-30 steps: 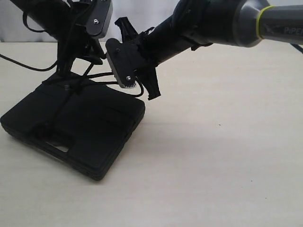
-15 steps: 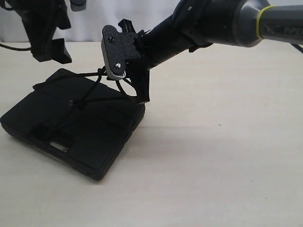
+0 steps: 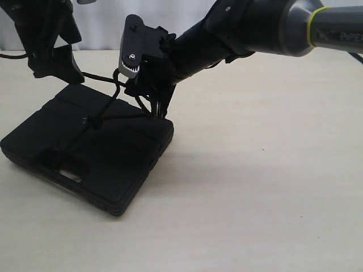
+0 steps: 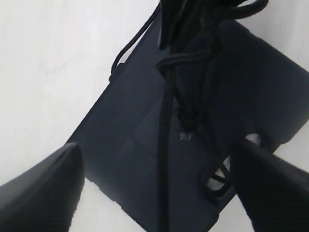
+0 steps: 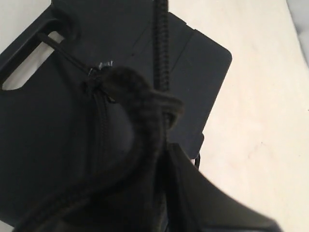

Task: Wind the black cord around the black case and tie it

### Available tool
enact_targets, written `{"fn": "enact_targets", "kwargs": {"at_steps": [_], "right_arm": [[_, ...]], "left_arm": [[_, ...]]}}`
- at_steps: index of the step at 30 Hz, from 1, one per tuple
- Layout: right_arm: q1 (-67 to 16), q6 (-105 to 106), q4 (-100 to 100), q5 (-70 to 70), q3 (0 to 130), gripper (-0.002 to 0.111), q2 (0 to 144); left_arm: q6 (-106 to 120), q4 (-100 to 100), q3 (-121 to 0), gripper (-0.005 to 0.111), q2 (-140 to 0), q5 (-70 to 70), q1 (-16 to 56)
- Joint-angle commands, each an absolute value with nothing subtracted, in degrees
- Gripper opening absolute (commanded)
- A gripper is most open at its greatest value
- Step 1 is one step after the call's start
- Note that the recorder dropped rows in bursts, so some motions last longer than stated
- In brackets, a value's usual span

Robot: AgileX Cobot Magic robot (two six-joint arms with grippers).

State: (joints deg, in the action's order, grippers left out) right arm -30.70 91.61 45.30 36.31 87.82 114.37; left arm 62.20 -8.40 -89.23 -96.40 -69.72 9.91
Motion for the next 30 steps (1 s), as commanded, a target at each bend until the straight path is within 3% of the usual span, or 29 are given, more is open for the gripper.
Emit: {"fn": "enact_targets", "kwargs": {"at_steps": [1, 13, 21, 23, 30], "right_arm": [[-30.6, 87.3, 45.8, 36.2, 87.9, 0.004, 113.8], [-30.6, 84.6, 45.8, 36.3, 87.9, 0.004, 113.8], [-30.6, 84.6, 45.8, 36.2, 87.9, 0.004, 113.8], [-30.6, 84.6, 45.8, 36.2, 87.9, 0.004, 113.8], [-30.6, 84.6, 45.8, 35.6, 87.9, 0.004, 113.8]], "left_arm": [[61.7, -10.2, -87.2, 0.078, -96.5, -68.7, 10.0], [61.7, -9.7, -82.6, 0.078, -96.5, -54.3, 10.0], [61.6, -9.4, -82.4, 0.077, -96.6, -53.1, 10.0], [61.4, -9.5, -82.4, 0.071, -96.6, -53.6, 10.0], [61.4, -9.6, -82.4, 0.023, -97.3, -58.9, 10.0]]}}
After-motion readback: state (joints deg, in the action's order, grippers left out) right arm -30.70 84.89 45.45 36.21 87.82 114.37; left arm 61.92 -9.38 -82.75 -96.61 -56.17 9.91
